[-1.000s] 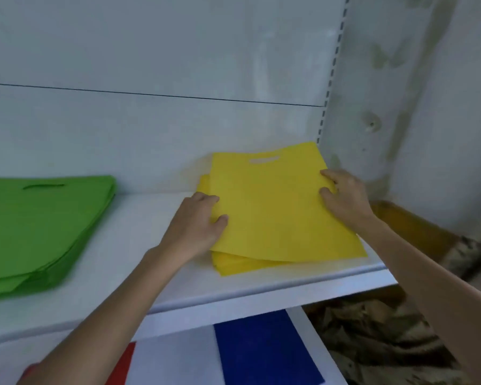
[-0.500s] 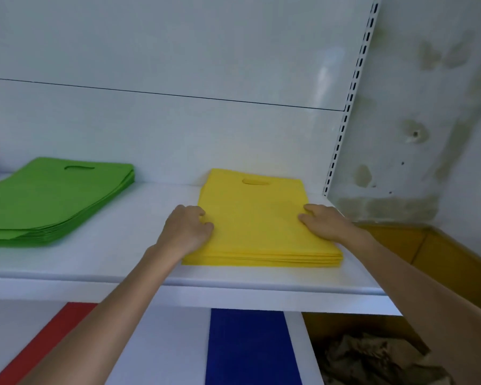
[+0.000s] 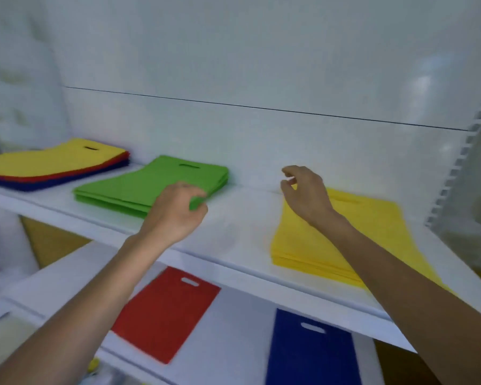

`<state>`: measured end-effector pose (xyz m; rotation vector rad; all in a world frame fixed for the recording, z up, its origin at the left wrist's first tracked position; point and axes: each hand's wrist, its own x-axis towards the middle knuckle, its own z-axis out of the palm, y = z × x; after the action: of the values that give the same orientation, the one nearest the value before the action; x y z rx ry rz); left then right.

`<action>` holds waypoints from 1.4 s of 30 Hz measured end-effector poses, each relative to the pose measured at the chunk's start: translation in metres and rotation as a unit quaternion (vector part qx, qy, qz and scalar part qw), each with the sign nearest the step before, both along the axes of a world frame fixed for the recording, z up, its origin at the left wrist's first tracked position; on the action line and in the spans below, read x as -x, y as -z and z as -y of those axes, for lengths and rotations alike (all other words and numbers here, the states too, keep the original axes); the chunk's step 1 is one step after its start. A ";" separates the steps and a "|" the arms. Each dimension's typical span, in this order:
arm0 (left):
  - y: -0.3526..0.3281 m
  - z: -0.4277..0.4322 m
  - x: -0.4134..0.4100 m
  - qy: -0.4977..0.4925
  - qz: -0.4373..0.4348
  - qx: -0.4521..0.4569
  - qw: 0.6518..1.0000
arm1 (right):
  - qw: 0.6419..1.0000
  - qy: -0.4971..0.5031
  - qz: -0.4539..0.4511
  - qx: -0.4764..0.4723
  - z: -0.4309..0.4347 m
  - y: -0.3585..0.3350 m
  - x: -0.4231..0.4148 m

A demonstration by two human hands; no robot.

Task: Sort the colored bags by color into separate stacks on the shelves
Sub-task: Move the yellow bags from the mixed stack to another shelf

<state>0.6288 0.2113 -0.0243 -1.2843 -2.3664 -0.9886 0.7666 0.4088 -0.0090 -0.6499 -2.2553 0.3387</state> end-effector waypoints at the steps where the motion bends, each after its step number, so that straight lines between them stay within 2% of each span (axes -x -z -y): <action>1: -0.002 0.022 0.014 -0.020 -0.006 0.001 1.000 | 0.999 -0.035 -0.003 -0.002 0.018 -0.001 0.027; 9: 0.002 0.183 0.126 -0.131 0.041 -0.007 0.990 | 0.978 -0.209 -0.016 0.004 0.163 -0.001 0.204; 14: -0.001 0.249 0.200 -0.132 0.040 -0.009 0.990 | 0.971 -0.236 -0.013 0.039 0.234 0.002 0.285; 19: 0.003 0.288 0.263 -0.119 0.050 0.000 0.992 | 0.970 -0.228 -0.051 0.069 0.278 0.008 0.349; 27: 0.007 0.293 0.347 -0.069 0.063 -0.019 0.995 | 0.979 -0.190 -0.033 0.061 0.288 0.006 0.421; 33: 0.003 0.275 0.413 -0.050 0.053 -0.022 0.997 | 0.983 -0.179 -0.019 0.043 0.269 -0.005 0.473; 42: 0.004 0.237 0.495 0.002 0.059 -0.011 0.998 | 0.994 -0.105 -0.005 0.039 0.240 -0.012 0.528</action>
<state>0.1342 -0.0254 -0.0280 -1.2546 -2.4341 -1.1169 0.2388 0.1690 0.0033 -0.4497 -2.3145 0.5341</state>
